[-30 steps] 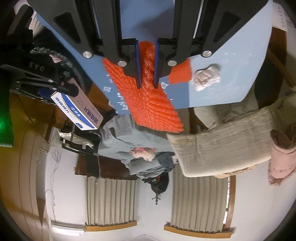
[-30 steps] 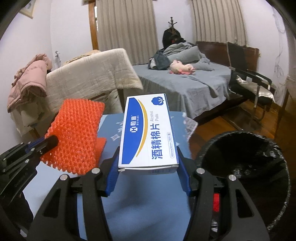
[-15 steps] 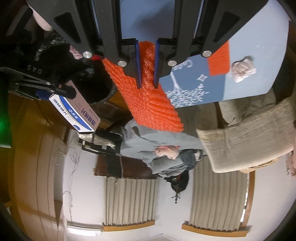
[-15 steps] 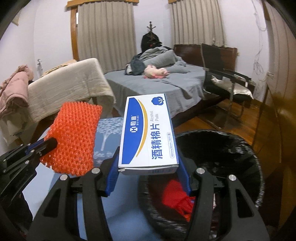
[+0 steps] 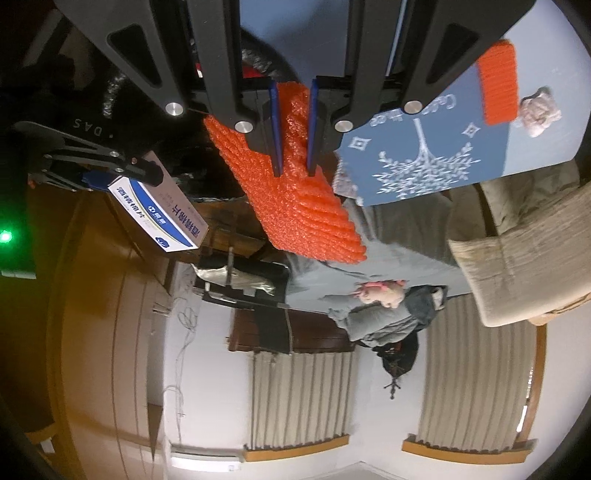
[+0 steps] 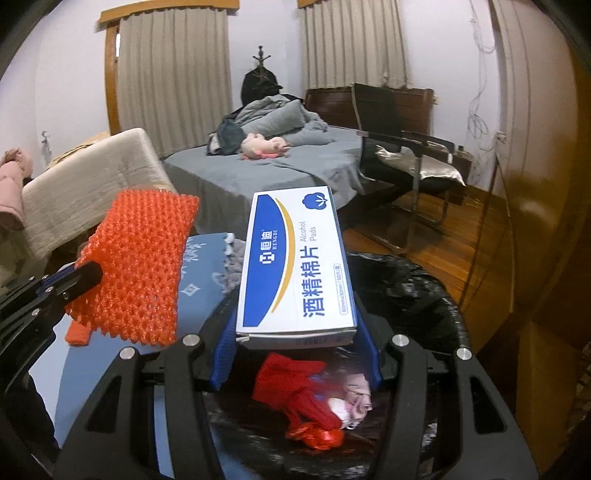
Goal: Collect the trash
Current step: 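Carry the orange mesh and white box over the black bin, then open both grippers over the bin to drop the mesh and box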
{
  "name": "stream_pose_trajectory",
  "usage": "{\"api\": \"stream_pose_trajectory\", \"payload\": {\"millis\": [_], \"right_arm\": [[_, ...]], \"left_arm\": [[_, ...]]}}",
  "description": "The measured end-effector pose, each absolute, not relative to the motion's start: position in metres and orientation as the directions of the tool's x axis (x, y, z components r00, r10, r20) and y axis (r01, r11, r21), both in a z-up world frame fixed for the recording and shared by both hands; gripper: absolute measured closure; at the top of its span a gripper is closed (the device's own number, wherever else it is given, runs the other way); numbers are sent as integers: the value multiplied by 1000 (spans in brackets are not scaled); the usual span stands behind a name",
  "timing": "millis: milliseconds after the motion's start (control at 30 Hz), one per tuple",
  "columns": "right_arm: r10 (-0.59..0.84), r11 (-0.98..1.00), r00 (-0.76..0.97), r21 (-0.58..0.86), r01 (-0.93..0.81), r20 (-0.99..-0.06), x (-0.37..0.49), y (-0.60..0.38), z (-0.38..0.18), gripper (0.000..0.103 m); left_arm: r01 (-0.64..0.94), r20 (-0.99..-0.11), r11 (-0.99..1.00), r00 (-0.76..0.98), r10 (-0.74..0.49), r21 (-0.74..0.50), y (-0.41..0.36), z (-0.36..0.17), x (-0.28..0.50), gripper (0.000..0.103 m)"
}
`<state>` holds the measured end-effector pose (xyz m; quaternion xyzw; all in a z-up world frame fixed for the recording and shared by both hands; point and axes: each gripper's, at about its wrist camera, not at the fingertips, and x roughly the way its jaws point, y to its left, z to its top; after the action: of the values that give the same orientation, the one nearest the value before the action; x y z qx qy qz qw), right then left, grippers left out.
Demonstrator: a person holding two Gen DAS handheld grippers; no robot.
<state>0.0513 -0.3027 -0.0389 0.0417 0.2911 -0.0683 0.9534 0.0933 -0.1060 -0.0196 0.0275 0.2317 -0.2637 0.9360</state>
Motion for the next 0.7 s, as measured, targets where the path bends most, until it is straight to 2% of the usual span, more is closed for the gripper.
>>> {"api": "stream_pose_trajectory", "payload": {"millis": [700], "right_arm": [[-205,960,780,33,277,-591,60,-368,-60,49]], "left_arm": [[628,-524,775,638,-564,-69,-189,-56,130,91]]}}
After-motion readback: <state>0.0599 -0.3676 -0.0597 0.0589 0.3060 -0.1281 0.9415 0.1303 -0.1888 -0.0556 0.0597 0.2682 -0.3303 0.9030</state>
